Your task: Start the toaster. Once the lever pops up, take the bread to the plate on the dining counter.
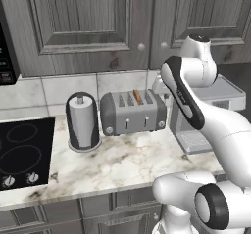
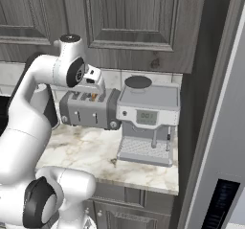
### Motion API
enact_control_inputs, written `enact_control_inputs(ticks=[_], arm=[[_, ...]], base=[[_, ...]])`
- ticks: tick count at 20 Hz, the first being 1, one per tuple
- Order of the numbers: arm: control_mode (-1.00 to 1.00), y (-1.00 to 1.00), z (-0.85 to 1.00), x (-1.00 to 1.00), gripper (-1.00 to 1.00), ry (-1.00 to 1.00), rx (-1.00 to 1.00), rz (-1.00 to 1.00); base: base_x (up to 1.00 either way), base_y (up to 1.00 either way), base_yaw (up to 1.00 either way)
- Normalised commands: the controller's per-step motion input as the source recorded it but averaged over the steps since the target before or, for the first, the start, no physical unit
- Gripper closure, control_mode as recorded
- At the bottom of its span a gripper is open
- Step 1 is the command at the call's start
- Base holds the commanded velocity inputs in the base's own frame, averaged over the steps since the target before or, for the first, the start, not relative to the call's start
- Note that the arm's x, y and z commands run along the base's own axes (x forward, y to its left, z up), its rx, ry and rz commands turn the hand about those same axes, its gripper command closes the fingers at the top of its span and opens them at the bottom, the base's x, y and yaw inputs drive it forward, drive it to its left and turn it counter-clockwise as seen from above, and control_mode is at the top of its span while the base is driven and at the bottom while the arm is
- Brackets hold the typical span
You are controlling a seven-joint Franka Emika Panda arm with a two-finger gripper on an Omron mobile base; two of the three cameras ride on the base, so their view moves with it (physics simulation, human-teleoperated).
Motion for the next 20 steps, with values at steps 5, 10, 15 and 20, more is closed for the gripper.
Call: enact_control_inputs(ticks=[5,10,15,20], arm=[[-1.0,0.0,-0.15,0.0,-1.0,-0.01,0.0,0.0],[-1.0,0.0,-0.39,0.0,-1.0,-0.02,0.0,0.0],[-1.0,0.05,-0.41,0.06,-1.0,-0.03,-0.01,0.0],[-1.0,0.19,-0.28,0.14,-1.0,-0.05,-0.04,0.0]], base=[[0.0,0.0,0.0],[0.0,0.0,0.0],[0.0,0.0,0.0],[0.0,0.0,0.0]])
